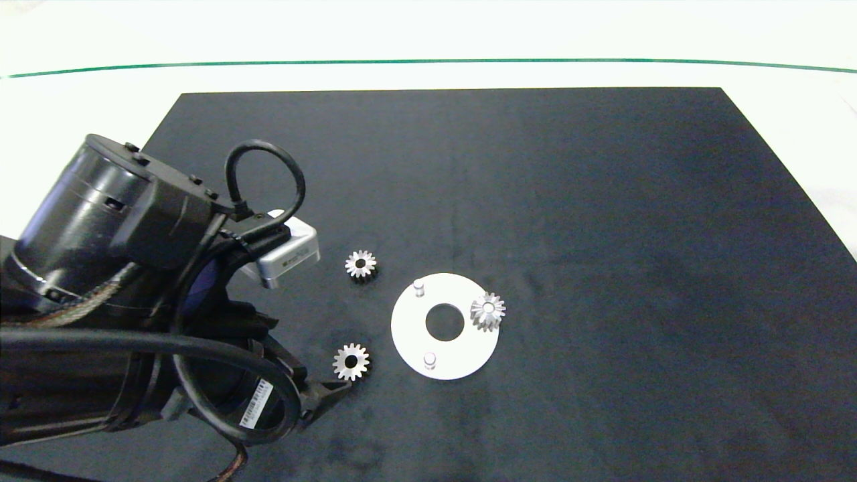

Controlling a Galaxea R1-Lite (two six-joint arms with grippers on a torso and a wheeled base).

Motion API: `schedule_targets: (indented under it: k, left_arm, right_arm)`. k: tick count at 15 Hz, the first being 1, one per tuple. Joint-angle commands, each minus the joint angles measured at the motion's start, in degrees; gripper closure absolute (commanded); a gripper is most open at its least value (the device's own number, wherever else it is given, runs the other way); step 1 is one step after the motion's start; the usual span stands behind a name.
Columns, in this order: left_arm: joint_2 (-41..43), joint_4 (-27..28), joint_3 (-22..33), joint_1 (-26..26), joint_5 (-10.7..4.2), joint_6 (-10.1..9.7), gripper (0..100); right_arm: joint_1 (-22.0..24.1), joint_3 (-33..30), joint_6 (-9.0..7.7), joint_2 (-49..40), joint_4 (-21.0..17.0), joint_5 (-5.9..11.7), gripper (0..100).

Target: Install three planetary gears onto the carrier pins

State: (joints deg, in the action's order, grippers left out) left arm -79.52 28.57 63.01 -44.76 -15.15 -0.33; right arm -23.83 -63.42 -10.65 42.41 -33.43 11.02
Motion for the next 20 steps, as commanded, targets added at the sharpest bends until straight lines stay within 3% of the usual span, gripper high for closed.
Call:
schedule_targets:
  k: [1, 2, 3, 4, 20]
  left_arm:
    - [-3.89, -1.06, -0.08, -1.55, -0.49, 0.77, 0]
    - [-4.24, -1.06, -0.08, -1.55, -0.58, 1.47, 0]
    - [-5.21, -1.06, -0.35, -0.94, -0.67, 4.64, 0]
    - [-5.91, -1.06, -0.35, -0.15, -0.67, 5.87, 0]
    - [-14.44, -8.45, -0.35, 0.2, -0.67, 7.36, 0]
  right_arm:
    - [0.01, -0.04, -0.33, 0.04, -0.15, -0.03, 0]
    - [-0.07, -0.04, -0.42, 0.04, -0.15, -0.03, 0]
    - [-0.07, 0.05, -0.42, -0.22, -0.15, -0.21, 0]
    - [-0.07, 0.05, -0.51, -0.31, -0.15, -0.21, 0]
    - [-0.43, 0.13, -0.6, -0.31, -0.06, -0.56, 0]
